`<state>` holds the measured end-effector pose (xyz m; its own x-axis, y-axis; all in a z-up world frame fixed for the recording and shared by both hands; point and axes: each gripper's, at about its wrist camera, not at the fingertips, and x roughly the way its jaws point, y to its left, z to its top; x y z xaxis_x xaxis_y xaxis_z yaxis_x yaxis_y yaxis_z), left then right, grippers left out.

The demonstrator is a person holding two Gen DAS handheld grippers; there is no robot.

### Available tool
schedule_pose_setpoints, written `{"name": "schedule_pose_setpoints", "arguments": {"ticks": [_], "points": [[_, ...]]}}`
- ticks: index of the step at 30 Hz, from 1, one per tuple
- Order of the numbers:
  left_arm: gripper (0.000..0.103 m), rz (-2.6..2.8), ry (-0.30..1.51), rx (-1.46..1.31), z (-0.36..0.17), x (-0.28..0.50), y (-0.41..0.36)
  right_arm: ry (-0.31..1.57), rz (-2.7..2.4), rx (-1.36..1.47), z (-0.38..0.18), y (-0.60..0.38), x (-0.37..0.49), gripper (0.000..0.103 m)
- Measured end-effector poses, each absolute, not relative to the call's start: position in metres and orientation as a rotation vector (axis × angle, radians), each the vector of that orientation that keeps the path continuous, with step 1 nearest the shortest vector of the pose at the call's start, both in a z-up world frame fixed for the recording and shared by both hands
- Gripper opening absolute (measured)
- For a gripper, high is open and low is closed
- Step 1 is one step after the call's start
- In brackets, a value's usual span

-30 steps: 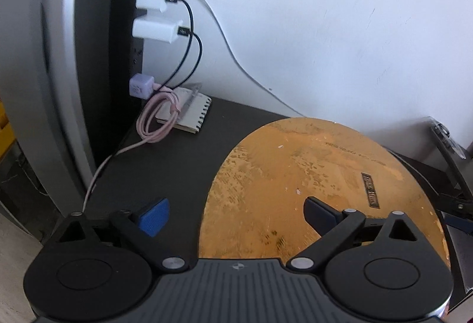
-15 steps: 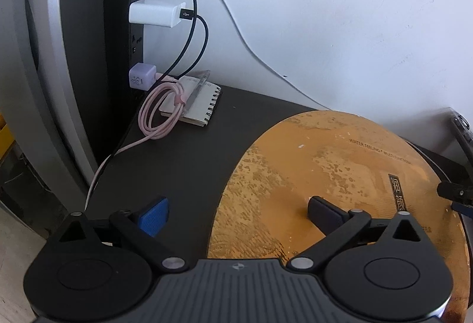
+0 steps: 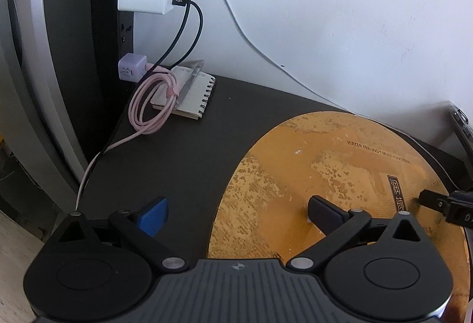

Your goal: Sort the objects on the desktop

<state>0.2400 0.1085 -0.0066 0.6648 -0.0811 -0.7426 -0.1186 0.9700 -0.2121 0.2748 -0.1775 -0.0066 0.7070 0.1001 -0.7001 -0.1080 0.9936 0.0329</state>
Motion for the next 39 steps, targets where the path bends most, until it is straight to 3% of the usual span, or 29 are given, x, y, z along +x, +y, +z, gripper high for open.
{"name": "schedule_pose_setpoints", "arguments": {"ticks": [14,16,18,27,39], "points": [[0.103,0.038,0.816,-0.206,-0.005,0.237,0.102,0.777,0.109,-0.051,-0.008,-0.172,0.274,0.100],[0.097,0.065,0.826,-0.199,0.000,0.229,0.102,0.784,0.120,-0.045,-0.007,-0.173,0.274,0.102],[0.098,0.079,0.802,-0.180,0.009,0.215,0.100,0.799,0.124,-0.038,-0.005,-0.175,0.271,0.099],[0.101,0.063,0.704,-0.070,0.035,0.127,0.078,0.751,0.165,-0.011,0.018,-0.189,0.178,0.100],[0.101,0.017,0.749,0.033,0.007,0.084,0.027,0.745,0.178,-0.032,-0.007,-0.196,0.089,0.101]]}}
